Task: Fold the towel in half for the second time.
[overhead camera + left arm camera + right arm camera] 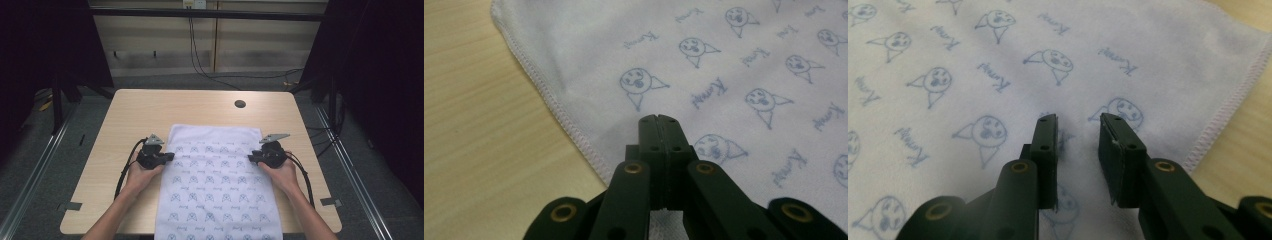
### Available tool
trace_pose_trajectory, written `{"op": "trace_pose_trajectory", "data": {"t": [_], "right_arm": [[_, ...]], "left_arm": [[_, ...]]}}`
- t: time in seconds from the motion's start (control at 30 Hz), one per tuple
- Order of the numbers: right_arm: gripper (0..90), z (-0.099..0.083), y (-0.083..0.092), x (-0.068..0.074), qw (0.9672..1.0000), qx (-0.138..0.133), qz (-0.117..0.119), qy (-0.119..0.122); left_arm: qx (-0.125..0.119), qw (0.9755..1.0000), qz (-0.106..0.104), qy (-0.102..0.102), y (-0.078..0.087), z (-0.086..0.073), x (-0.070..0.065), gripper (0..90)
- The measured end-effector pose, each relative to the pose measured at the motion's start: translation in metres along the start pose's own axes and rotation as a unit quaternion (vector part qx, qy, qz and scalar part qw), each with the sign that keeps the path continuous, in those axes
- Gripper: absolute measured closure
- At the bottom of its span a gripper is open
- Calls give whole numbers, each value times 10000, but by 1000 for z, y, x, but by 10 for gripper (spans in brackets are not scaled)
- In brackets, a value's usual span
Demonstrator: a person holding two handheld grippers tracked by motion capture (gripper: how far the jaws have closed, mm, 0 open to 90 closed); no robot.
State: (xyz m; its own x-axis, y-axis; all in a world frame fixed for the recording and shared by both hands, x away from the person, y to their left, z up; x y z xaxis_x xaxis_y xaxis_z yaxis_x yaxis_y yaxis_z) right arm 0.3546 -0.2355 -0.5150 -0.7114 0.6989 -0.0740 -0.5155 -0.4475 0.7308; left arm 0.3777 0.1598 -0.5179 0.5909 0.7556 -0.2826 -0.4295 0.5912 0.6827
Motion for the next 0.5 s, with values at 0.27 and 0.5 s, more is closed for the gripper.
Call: {"op": "trace_pose_trajectory", "data": {"t": [0.27,0.5], "right_arm": [[688,-19,24,25,9995,27,288,136],[673,-30,38,41,9987,50,453,205]], "left_arm": [[148,9996,-183,-134,16,-23,-22,900],[310,9984,-430,-180,31,-41,-37,900]]}}
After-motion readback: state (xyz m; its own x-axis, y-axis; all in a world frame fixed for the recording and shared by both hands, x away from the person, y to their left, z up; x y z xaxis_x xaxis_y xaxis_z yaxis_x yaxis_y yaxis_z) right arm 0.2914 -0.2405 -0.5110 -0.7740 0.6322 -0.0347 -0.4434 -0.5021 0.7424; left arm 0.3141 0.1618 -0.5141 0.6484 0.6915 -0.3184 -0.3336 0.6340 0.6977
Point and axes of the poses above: each handheld gripper's, and its own axes: y roughly backward along the jaws, z roughly out of its top, x roughly to its left, the point moved 2 cm from there along -y, roughly forward along the jaws, and after that the axes turned 13 degrees about y, right-handed, at the moved point
